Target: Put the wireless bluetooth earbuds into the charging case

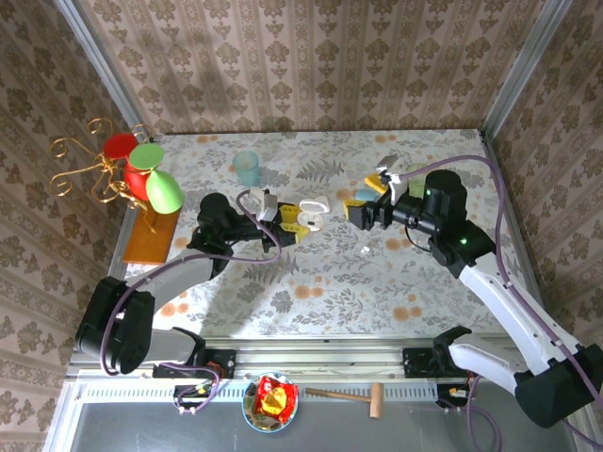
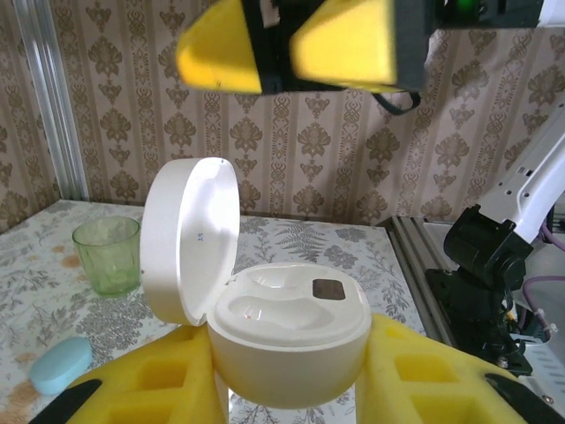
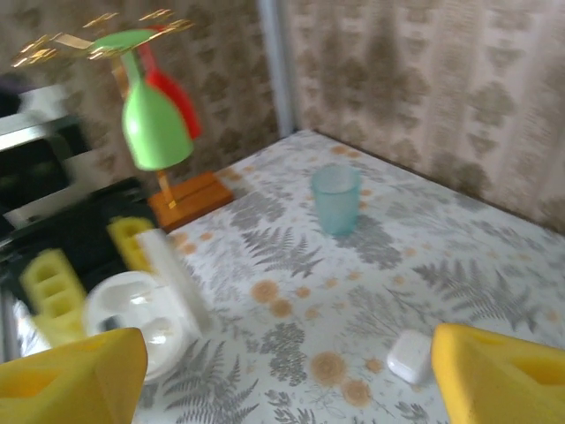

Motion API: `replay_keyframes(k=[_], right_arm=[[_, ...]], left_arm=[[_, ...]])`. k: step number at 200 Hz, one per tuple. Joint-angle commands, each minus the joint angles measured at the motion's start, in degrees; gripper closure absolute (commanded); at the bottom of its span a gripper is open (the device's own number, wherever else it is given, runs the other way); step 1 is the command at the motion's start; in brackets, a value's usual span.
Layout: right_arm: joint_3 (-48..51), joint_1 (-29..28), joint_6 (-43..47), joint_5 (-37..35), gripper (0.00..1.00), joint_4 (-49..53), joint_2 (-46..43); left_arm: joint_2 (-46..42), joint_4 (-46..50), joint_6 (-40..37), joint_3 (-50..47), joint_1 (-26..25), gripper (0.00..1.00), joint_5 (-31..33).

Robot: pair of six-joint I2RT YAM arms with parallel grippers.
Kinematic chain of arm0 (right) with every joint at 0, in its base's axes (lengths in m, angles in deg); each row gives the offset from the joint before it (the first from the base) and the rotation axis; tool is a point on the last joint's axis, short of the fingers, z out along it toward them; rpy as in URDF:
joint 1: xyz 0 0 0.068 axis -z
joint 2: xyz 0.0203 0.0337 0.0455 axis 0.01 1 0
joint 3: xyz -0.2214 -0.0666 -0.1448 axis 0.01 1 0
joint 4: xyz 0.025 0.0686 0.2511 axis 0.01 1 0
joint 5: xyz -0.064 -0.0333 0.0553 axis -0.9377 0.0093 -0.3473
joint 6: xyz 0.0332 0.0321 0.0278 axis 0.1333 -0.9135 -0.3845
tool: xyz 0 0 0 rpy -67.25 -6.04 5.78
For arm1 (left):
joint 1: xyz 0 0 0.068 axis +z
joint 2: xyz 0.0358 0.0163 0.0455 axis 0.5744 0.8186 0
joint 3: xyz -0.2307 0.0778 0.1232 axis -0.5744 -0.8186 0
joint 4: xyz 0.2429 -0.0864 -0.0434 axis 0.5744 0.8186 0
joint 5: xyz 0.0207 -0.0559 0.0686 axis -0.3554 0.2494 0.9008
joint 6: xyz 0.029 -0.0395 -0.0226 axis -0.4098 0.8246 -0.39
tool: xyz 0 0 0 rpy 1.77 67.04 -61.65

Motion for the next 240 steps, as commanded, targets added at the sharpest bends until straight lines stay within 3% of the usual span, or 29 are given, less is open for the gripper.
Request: replay_keyframes(k=[1, 50, 96, 154, 195, 240], right_arm=[[2.93, 2.83, -12.03, -10.1, 0.14, -1.58, -0.85], [6.66, 8.12, -22.94, -17.63, 0.18, 8.62, 1.18], [6.68, 11.03, -26.63, -25.95, 0.21, 20.86, 8.44], [8.51, 8.94, -31.09, -14.24, 0.29, 15.33, 21.46], [7.58, 2.88, -35.76, -14.1, 0.38, 11.32, 28.95], [5.38, -0.01, -38.71, -14.77, 0.48, 10.25, 34.85]], left_arm=[[-1.52, 0.9, -2.73, -0.32, 0.32, 0.68, 0.47], [-1.52, 0.27, -2.71, -0.32, 0.23, 0.69, 0.67], [-1.35, -0.86, -2.43, -0.37, 0.15, 0.69, 0.82], [-1.18, -1.29, -2.23, -0.5, -0.03, 0.69, 1.07], [-0.91, -1.3, -2.38, -0.65, -0.03, 0.69, 1.2], [-1.17, -1.43, -2.43, -0.94, -0.03, 0.69, 1.05]])
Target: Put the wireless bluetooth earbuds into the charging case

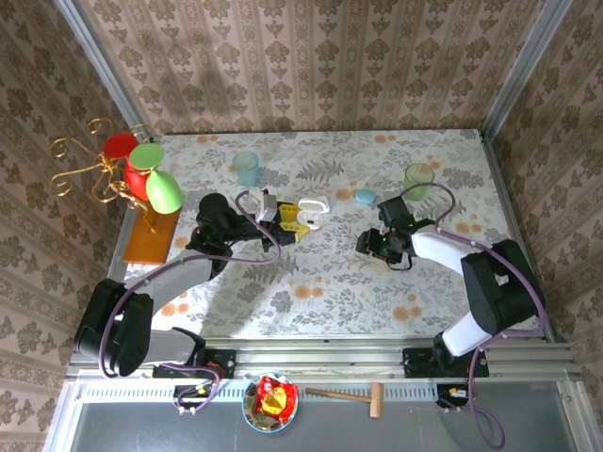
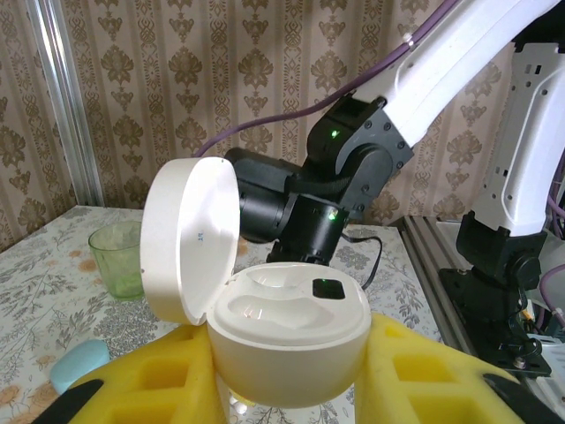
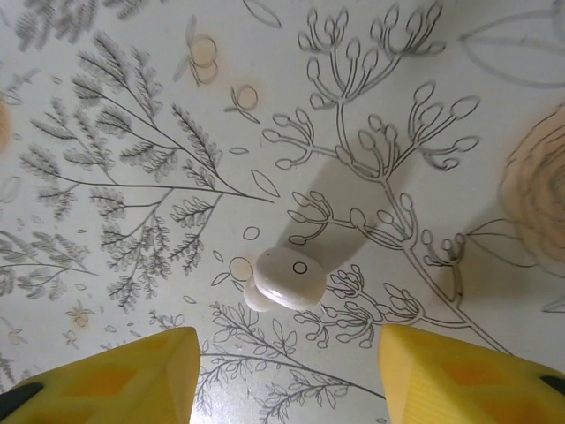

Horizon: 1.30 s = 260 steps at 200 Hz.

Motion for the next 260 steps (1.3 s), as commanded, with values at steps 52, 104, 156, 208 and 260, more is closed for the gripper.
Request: replay_keyframes(k=[52, 104, 156, 208, 260], right_arm=[[-4.88, -1.56, -2.73, -0.56, 0.57, -1.67, 5.16], [-8.12, -1.55, -0.37, -1.74, 0.58, -0.09, 7.82], [-11.01, -1.52, 3.39, -4.55, 0.58, 3.92, 8.14], [-13.95, -4.91, 10.39, -15.78, 0.59, 14.71, 5.68], [-18.18, -9.69, 11.27, -24.1, 0.66, 22.55, 7.91]], left_arm=[[-1.08, -1.5, -1.39, -1.25, 0.05, 0.69, 0.32], [-1.17, -1.47, -1.58, -1.28, 0.06, 0.69, 0.62], [-1.74, -0.48, -2.22, -1.45, 0.23, 0.69, 0.62], [-3.22, 0.56, -3.24, -1.49, 0.58, 0.69, 0.66], [-4.75, 2.72, -4.43, -1.32, 0.58, 0.69, 0.81]])
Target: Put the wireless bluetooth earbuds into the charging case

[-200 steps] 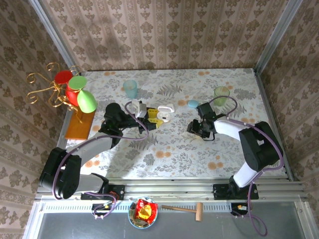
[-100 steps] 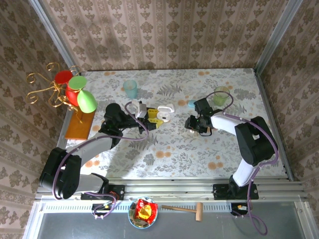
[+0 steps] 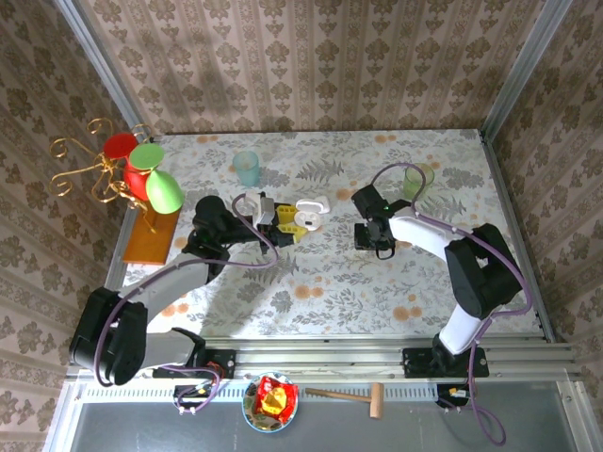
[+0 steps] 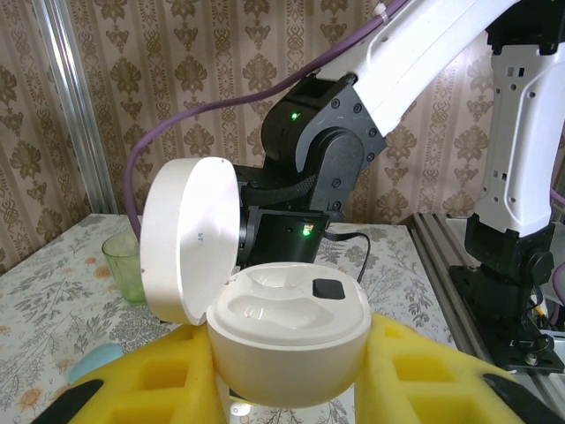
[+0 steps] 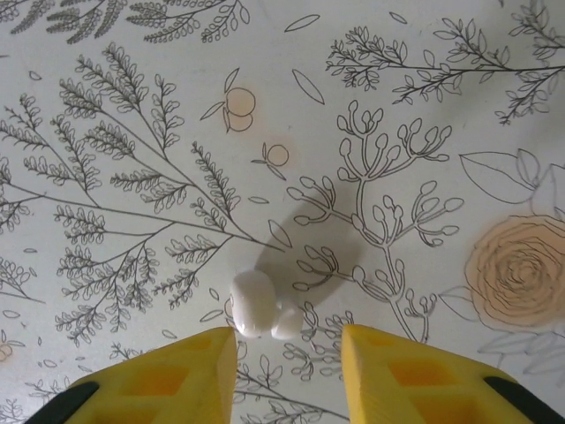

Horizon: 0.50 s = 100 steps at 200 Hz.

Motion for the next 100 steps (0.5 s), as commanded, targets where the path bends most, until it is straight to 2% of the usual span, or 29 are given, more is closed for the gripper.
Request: replay_keyframes(k=[1, 100], right_arm=[[-2.75, -1.82, 1.37, -7.02, 0.66, 6.3, 0.71], [-9.82, -5.19, 2.26, -9.53, 0.75, 9.27, 7.91]], left_arm=[[-1.57, 0.67, -1.79, -0.27, 0.54, 0.69, -0.35], [-2.47, 1.83, -2.67, -0.71, 0.54, 0.69, -0.04]])
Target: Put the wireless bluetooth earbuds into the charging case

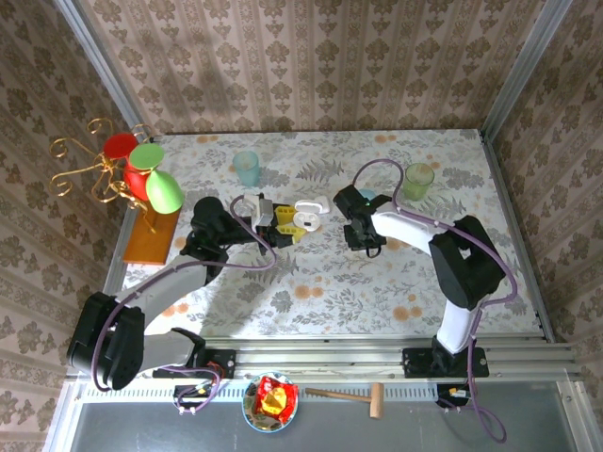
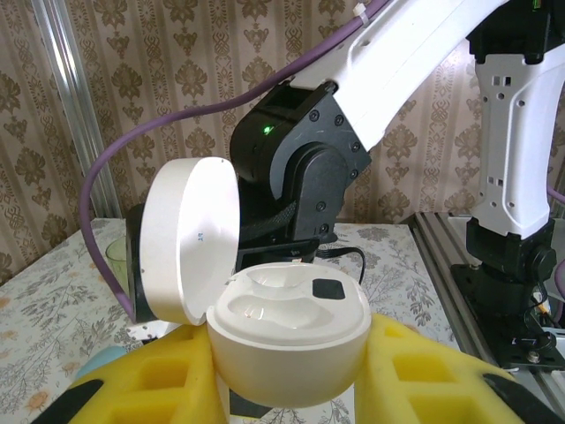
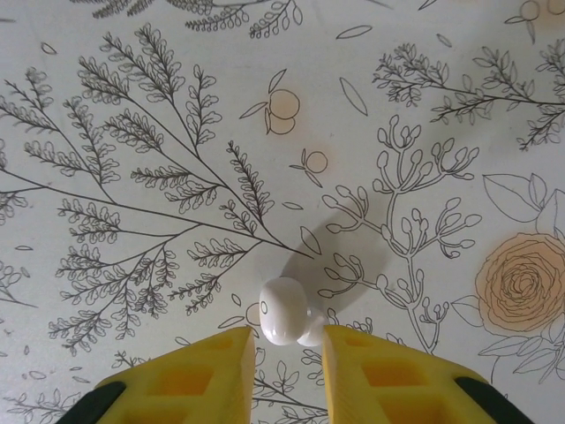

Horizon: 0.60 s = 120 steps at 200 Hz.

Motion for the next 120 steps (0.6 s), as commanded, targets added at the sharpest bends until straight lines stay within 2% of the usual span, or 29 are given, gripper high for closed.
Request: replay_keyframes(k=[1, 120], right_arm=[[-2.53, -0.67, 0.92, -3.12, 0.75, 3.1, 1.67], [-4.87, -1.74, 2.44, -4.85, 0.79, 4.87, 5.84]], left_arm=[[-1.05, 0.85, -1.69, -0.35, 0.5, 0.69, -0.24], [-1.13, 0.89, -1.72, -0.62, 0.48, 0.69, 0.09]])
